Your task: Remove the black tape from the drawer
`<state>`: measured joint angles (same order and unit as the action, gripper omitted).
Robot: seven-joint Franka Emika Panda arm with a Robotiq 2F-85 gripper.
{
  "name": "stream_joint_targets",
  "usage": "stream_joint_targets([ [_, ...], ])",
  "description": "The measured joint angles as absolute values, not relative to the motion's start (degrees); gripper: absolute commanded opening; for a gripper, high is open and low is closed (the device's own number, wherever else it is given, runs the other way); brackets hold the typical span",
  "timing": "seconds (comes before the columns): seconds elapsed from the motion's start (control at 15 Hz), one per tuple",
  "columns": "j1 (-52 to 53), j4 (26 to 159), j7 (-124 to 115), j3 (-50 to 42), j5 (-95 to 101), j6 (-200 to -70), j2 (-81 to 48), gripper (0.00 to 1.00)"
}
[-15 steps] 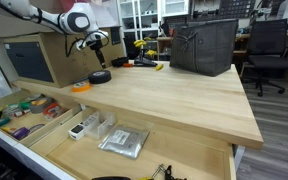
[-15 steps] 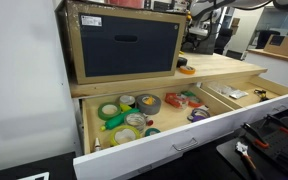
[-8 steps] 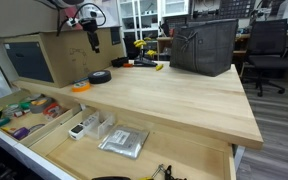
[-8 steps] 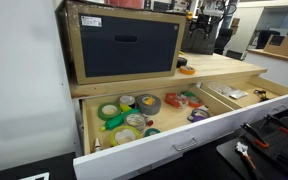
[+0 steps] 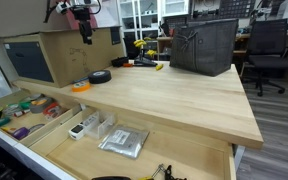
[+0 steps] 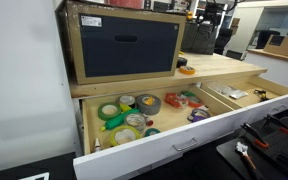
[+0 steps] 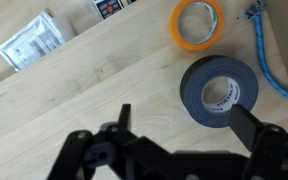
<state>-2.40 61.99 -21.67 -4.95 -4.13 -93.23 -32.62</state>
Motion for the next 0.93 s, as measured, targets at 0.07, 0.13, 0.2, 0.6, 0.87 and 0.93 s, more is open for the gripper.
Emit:
stream_joint_targets([
  [0.07,-2.4,63.3,-21.7,-5.0,-4.1,-94.0,-31.9,1.00],
  [0.13,-2.4,64.9,-21.5,-5.0,-4.1,-95.1,-31.0,1.00],
  [0.2,-2.4,66.9,-21.1,-5.0,-4.1,-96.6,-29.9,1.00],
  [0.6,-2.2,82.8,-15.6,-4.8,-4.0,-106.5,-20.7,1.00],
  [0.87,-1.9,94.0,-13.2,-4.2,-3.8,-110.5,-13.4,1.00],
  [0.93,-1.8,97.0,-12.6,-3.9,-3.7,-111.4,-11.5,1.00],
])
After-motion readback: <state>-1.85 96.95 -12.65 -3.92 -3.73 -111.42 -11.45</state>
